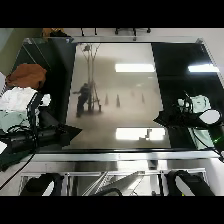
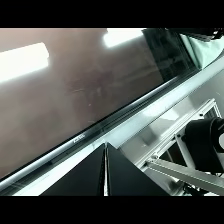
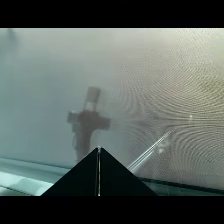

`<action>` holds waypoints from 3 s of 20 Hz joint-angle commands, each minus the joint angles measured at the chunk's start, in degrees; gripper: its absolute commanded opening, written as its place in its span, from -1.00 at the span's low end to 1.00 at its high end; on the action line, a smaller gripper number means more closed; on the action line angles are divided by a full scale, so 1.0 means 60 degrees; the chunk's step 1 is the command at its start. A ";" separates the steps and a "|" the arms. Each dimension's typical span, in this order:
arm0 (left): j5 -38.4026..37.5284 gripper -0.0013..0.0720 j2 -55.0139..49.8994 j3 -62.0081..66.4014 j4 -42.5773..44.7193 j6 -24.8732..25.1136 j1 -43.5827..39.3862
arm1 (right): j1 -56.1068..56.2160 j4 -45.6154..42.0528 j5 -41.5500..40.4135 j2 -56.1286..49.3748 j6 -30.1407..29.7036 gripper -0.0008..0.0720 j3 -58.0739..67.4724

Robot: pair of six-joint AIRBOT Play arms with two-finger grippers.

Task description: Fold the shirts.

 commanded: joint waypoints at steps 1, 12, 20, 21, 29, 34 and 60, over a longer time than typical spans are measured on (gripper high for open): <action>-0.0138 -0.92 0.0102 -0.0004 0.0007 -0.0015 -0.0007 | 0.0011 -0.0004 0.0004 0.0007 0.0004 -0.92 -0.0004; -0.0313 -0.60 -0.1832 0.2514 0.2532 0.0178 0.1985 | 0.0011 -0.0004 0.0004 0.0007 0.0004 -0.92 -0.0004; 0.2222 0.96 -0.6983 0.6910 0.5435 0.0605 0.4109 | 0.0011 -0.0004 0.0007 0.0007 0.0004 -0.92 -0.0004; 0.2779 0.96 -0.7701 0.7311 0.5639 0.0608 0.4251 | 0.0011 -0.0004 0.0007 0.0007 0.0004 -0.92 -0.0004; 0.3493 0.96 -1.4477 1.1435 0.7100 0.0852 0.4360 | 0.0011 -0.0004 0.0004 0.0007 0.0004 -0.92 -0.0004; 0.3843 0.96 -1.6185 1.2167 0.9020 0.0517 0.4029 | 0.0011 -0.0007 -0.0022 0.0007 -0.0004 -0.92 -0.0004; -0.1115 -0.92 -0.7792 0.9129 0.2816 -0.0113 -0.1898 | 0.0011 0.0430 -0.0233 0.0007 -0.0401 -0.92 -0.0004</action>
